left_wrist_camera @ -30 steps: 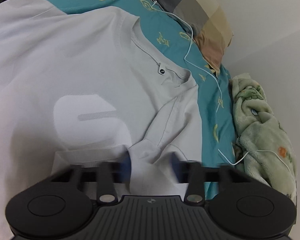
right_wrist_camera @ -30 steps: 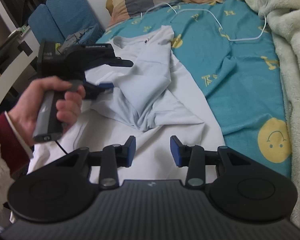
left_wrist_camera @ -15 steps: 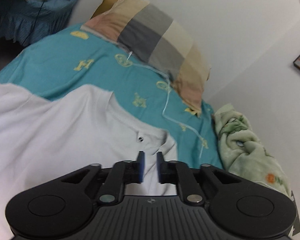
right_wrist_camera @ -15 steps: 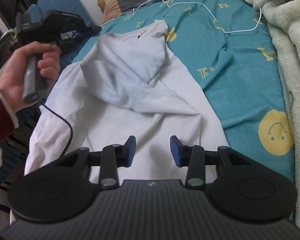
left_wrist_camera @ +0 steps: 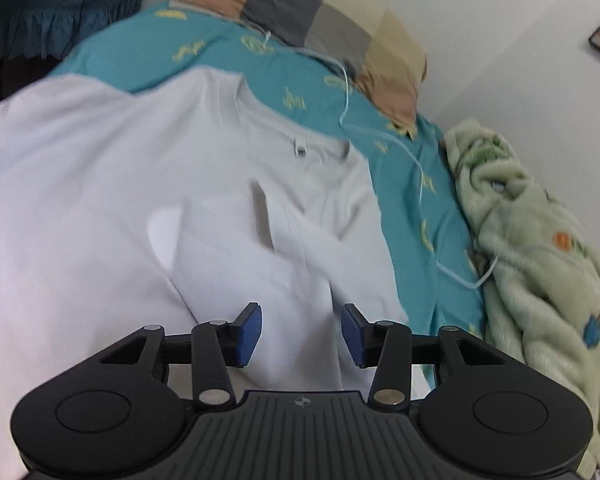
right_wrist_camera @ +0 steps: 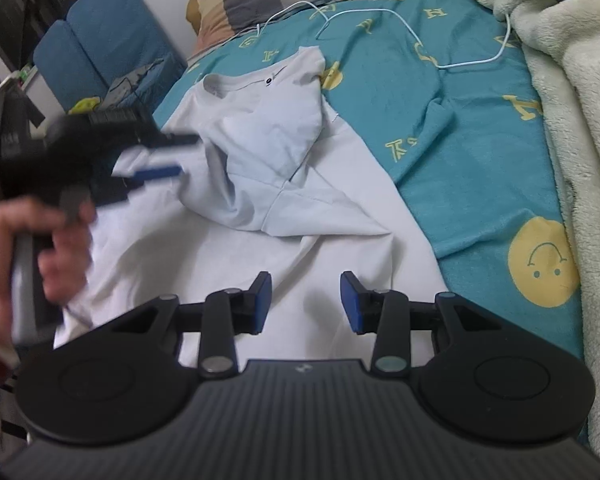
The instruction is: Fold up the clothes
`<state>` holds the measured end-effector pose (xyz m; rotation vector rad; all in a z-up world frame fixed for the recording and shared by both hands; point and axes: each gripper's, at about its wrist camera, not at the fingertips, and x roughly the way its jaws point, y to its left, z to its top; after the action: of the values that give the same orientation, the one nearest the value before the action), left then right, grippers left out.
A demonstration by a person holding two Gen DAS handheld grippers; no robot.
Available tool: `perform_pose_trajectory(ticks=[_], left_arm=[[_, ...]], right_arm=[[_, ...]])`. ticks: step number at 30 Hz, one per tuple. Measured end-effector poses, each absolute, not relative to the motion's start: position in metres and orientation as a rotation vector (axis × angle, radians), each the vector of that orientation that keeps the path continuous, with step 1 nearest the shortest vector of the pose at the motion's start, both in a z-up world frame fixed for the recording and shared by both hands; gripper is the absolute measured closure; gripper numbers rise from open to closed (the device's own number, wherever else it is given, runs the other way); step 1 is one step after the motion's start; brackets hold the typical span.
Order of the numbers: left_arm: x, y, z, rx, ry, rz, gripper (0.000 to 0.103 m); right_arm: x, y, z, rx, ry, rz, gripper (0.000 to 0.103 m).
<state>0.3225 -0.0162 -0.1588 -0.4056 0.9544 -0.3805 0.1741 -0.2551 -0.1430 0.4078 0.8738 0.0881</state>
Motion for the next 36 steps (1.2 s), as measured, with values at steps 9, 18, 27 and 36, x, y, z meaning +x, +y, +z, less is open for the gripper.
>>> perform_pose_trajectory(ticks=[9, 18, 27, 36], left_arm=[[0.313, -0.026, -0.167, -0.483, 0.902, -0.342, 0.101], [0.271, 0.023, -0.151, -0.625, 0.818, -0.327, 0.102], [0.257, 0.055, -0.187, -0.535, 0.918, -0.164, 0.100], [0.161, 0.027, -0.131, -0.410, 0.901, -0.329, 0.064]], right_arm=[[0.172, -0.259, -0.143, 0.417, 0.870, 0.084, 0.062], [0.168, -0.263, -0.138, 0.448, 0.854, 0.090, 0.062], [0.165, -0.270, -0.133, 0.420, 0.837, 0.110, 0.062], [0.144, -0.290, -0.090, 0.413, 0.755, 0.195, 0.062]])
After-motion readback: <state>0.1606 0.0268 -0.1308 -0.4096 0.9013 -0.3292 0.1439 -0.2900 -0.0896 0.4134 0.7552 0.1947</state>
